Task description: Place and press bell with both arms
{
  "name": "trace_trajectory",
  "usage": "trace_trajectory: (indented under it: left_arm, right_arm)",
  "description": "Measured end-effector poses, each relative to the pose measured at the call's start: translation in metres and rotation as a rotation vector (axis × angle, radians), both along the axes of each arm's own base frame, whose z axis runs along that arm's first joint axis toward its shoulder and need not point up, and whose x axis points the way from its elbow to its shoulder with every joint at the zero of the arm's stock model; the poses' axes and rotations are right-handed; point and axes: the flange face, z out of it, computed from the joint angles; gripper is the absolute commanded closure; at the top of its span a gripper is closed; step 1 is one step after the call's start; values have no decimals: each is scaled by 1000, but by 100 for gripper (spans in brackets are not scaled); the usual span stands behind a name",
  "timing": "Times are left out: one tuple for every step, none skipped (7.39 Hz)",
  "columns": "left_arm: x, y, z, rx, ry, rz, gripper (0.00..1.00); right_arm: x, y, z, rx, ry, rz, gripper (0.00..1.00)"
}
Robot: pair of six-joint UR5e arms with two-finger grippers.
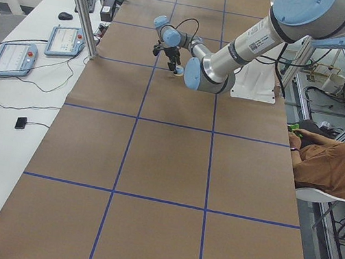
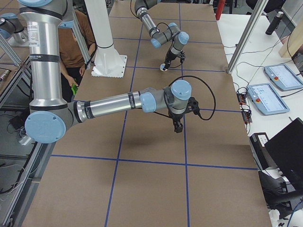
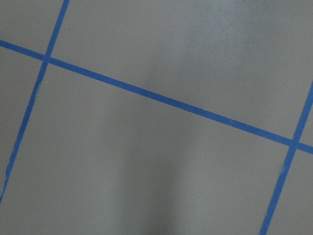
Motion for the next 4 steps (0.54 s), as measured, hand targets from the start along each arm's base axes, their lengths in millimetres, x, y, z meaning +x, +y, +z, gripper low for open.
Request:
trace_trajectory:
  left_arm:
    - [-15,-9,-11,7,17,-22,8]
    - [-38,-20,-23,17,34,-51,8]
    - [-72,-30,-26,22,41,-83,8]
    - [-110,-33,-14,30,47,-112,8]
  right_arm:
    - [-24,-13,-29,-28,-17,27,0]
    - [-59,-26,-68,-73,-35,63,1]
    - [-106,-35,-114,-125,-48,103,5]
    - [-159,-35,-157,-168,-49,141,11]
